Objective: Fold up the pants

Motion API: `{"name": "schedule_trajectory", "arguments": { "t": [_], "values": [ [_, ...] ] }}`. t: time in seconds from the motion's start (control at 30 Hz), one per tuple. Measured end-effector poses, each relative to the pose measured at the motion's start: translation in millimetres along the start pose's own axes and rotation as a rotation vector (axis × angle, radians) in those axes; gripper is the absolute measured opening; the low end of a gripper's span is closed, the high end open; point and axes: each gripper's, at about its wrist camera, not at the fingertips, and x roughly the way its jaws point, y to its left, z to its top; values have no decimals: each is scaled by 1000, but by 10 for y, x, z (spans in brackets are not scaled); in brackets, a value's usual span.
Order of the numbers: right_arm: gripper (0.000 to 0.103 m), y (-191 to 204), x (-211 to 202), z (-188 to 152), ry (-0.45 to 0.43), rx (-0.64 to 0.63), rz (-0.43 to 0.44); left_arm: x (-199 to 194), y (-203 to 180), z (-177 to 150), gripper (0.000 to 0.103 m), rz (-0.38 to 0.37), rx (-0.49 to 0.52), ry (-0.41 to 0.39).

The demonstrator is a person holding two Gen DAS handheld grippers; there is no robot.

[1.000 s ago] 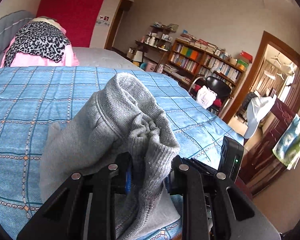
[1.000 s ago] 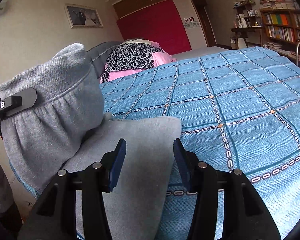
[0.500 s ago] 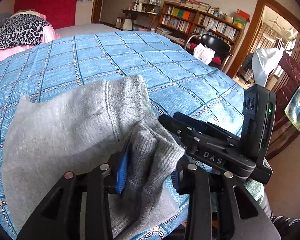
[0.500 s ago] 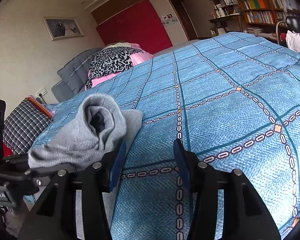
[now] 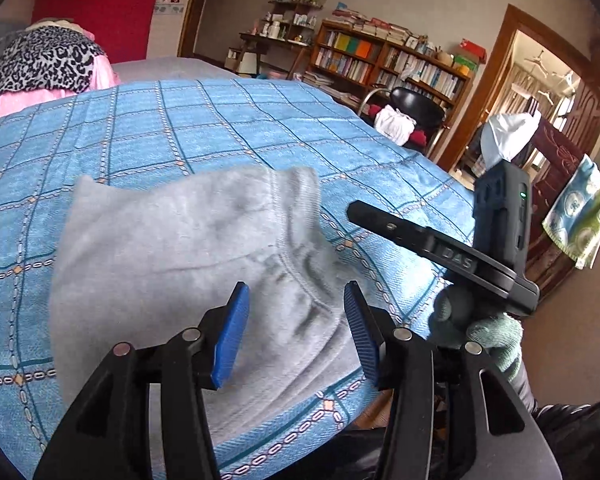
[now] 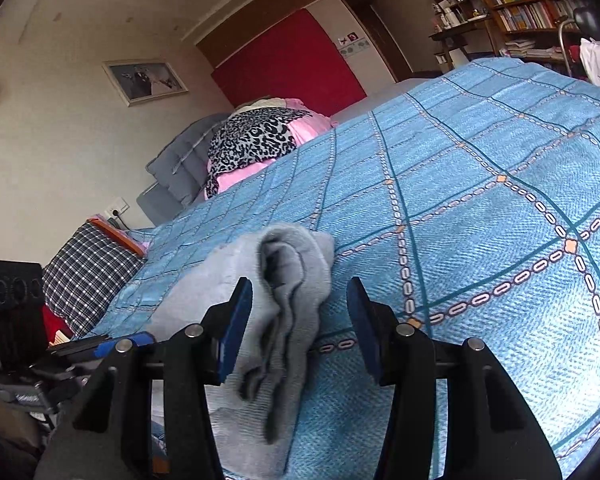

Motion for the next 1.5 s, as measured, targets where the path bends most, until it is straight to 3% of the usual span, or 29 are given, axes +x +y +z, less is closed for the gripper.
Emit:
{"name": "schedule_trajectory", "arguments": {
  "t": [0.13,0.23,0.33,0.43,0.5,0.73,0.87,1.03,1.23,1.4,1.5],
  "values": [
    [51,267,90,-126,70,-50,32,-98,331,-4,49,44,-72,-21],
    [50,404,232,-341,146,-93,1,-67,514,-128,49,66,-99,4],
    [39,513,276,-545,167,-194,-79,3,645,-299,49,68,-100,47],
    [23,537,173,-586,169,-217,-70,-2,647,-442,49,58,-53,38],
    [22,520,114,-606,185,-215,-64,-55,655,-505,49,45,-33,29],
    [27,419,119,-561,193,-179,-69,-39,513,-569,55,67,37,11],
    [46,622,-4,-367,87,-278,-109,-96,491,-463,55,6,34,-1],
    [48,870,106,-70,11,-404,-71,-94,363,-439,55,-36,79,4],
    [48,908,659,169,130,-430,-14,42,370,-582,55,-38,68,45],
    [48,743,1140,158,244,-425,-140,95,334,-678,55,-21,99,27],
    [48,605,1337,84,282,-407,-170,117,340,-731,55,-27,105,15]
  ]
}}
